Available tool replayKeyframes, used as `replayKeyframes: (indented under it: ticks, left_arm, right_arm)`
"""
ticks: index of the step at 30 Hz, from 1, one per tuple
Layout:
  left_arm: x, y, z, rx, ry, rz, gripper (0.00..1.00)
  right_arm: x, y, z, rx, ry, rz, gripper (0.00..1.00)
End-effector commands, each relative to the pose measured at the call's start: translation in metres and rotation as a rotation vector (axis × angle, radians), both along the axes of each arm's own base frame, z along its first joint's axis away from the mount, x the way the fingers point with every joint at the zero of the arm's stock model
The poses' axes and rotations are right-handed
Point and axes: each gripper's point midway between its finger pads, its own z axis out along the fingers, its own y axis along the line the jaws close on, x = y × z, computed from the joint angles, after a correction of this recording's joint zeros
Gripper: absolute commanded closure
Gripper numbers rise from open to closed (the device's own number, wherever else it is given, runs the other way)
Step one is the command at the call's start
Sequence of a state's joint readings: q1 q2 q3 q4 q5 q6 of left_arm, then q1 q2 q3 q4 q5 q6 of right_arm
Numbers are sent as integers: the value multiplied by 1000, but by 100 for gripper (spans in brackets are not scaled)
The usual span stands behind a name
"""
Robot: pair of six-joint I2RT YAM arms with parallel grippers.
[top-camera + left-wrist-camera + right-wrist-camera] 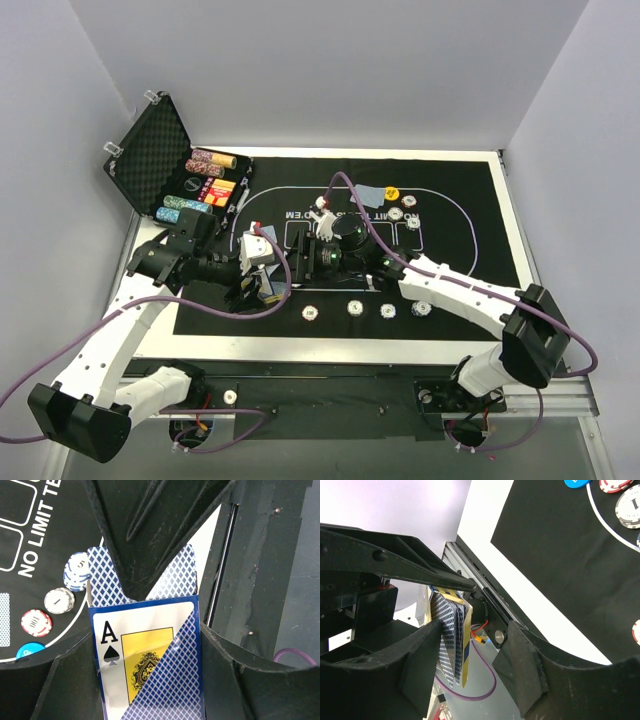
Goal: Distribute texas hold em gaming equipment
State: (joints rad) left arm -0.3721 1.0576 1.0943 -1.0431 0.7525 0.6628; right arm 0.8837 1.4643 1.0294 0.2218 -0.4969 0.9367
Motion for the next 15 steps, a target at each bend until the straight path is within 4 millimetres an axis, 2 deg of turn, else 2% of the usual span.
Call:
replayKeyframes:
  ticks: [1, 8, 15]
  left_arm:
    - [-5, -8, 18, -64, -39, -34, 100]
    - [-4, -9, 19, -69, -38, -29, 100]
    - [-2, -9, 18, -68, -39, -27, 100]
  right_arm:
    - [12, -12, 11, 34, -36, -62, 51]
    - [17, -29, 11, 59, -28, -107, 53]
    - [15, -33, 17, 81, -30, -115, 56]
